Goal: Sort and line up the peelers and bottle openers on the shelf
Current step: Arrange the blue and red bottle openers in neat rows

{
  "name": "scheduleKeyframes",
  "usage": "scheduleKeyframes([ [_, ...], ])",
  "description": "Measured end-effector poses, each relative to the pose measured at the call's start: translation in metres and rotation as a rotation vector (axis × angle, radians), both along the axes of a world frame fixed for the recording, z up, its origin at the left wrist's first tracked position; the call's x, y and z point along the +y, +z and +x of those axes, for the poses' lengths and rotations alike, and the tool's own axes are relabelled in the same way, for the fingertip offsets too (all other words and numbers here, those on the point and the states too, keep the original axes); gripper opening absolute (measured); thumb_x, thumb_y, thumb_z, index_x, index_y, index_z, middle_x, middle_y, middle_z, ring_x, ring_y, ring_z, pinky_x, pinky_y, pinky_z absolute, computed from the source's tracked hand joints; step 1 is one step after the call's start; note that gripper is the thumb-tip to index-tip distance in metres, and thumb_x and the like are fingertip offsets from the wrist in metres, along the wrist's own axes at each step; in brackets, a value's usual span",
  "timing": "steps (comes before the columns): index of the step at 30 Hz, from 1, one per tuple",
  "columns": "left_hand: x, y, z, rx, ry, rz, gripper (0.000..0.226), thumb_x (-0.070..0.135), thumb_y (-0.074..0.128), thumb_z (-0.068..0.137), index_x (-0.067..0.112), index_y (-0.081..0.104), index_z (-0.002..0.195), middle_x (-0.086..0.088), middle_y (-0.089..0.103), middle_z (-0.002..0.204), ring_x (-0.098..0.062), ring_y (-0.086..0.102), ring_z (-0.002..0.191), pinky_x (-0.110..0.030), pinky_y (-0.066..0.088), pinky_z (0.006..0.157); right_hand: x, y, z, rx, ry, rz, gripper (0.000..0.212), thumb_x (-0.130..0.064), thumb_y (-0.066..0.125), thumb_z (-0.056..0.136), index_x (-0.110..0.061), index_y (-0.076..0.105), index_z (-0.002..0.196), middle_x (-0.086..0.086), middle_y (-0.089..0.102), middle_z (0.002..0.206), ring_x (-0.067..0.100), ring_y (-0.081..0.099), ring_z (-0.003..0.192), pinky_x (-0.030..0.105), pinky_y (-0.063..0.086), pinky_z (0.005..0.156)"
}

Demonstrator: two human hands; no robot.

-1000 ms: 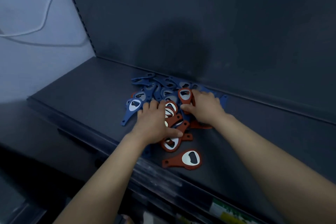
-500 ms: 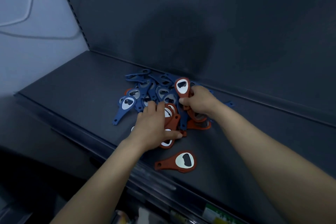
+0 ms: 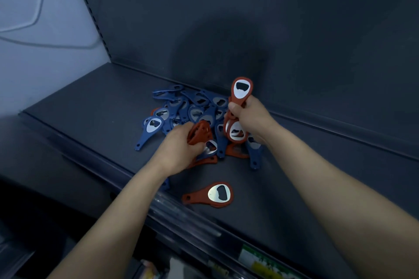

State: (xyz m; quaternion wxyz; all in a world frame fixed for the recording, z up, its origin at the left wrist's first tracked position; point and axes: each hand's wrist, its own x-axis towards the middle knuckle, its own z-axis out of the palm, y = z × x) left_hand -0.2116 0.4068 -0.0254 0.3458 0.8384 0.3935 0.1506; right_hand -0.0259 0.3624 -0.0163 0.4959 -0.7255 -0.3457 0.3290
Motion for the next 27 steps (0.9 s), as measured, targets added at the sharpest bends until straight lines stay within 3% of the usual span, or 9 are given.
scheduleKeyframes([
  [3,-0.001,0.01,0.007,-0.133,0.029,-0.04,0.019,0.021,0.063,0.087,0.031,0.047,0.082,0.01,0.057,0.074,-0.001,0.055,0.059,-0.013,0.036,0.051,-0.005,0.007,0.003,0.093,-0.073,0.022,0.011,-0.018,0.052,0.096,-0.015,0.055,0.106,0.004,0.065,0.101,0.016,0.062,0.088,0.028,0.05,0.073],
  [6,-0.007,0.017,0.025,-0.29,0.034,-0.195,0.011,0.018,0.06,0.089,0.022,0.05,0.092,0.005,0.068,0.074,-0.001,0.063,0.059,-0.009,0.043,0.05,-0.02,0.014,0.009,0.261,-0.127,0.059,0.006,-0.012,0.052,0.095,-0.012,0.057,0.092,0.006,0.065,0.087,0.02,0.064,0.079,0.036,0.056,0.074],
  [9,-0.02,0.021,0.051,-0.393,0.006,-0.43,0.017,0.007,0.058,0.089,0.013,0.049,0.101,-0.01,0.066,0.079,-0.011,0.065,0.057,-0.019,0.053,0.052,-0.044,0.018,0.02,0.357,-0.182,0.083,0.007,-0.008,0.052,0.095,-0.007,0.058,0.091,0.011,0.066,0.087,0.025,0.064,0.081,0.043,0.055,0.082],
  [11,-0.031,0.022,0.07,-0.437,-0.011,-0.591,0.016,0.002,0.06,0.087,0.012,0.052,0.096,-0.01,0.064,0.072,-0.014,0.064,0.054,-0.028,0.056,0.052,-0.065,0.02,0.029,0.396,-0.25,0.096,0.006,-0.007,0.052,0.095,-0.007,0.058,0.095,0.01,0.066,0.09,0.025,0.065,0.084,0.043,0.055,0.081],
  [16,-0.06,0.016,0.117,-0.363,-0.224,-0.679,0.024,0.007,0.074,0.077,0.017,0.063,0.094,0.004,0.064,0.057,-0.008,0.061,0.05,-0.021,0.052,0.051,-0.127,0.017,0.052,0.439,-0.439,0.132,0.011,-0.004,0.05,0.095,-0.008,0.058,0.089,0.008,0.062,0.085,0.025,0.062,0.085,0.045,0.051,0.088],
  [18,-0.078,0.013,0.136,-0.302,-0.296,-0.663,0.029,0.008,0.08,0.071,0.015,0.061,0.093,0.001,0.062,0.059,-0.01,0.057,0.05,-0.021,0.05,0.05,-0.152,0.015,0.059,0.448,-0.503,0.133,0.012,-0.003,0.048,0.096,-0.007,0.058,0.089,0.009,0.062,0.086,0.026,0.06,0.088,0.046,0.05,0.09],
  [23,-0.125,0.011,0.175,-0.157,-0.401,-0.701,0.032,0.008,0.083,0.066,0.01,0.062,0.09,0.0,0.063,0.06,-0.008,0.057,0.047,-0.019,0.047,0.047,-0.206,0.014,0.077,0.538,-0.594,0.209,0.017,0.0,0.045,0.096,-0.006,0.057,0.086,0.008,0.061,0.082,0.021,0.061,0.077,0.038,0.053,0.074],
  [27,-0.163,0.012,0.202,-0.107,-0.441,-0.703,0.024,0.004,0.08,0.067,0.007,0.065,0.085,0.002,0.063,0.052,-0.008,0.058,0.045,-0.018,0.046,0.046,-0.246,0.013,0.101,0.579,-0.62,0.217,0.016,0.002,0.047,0.094,-0.005,0.06,0.09,0.009,0.065,0.085,0.022,0.064,0.079,0.038,0.054,0.072],
])
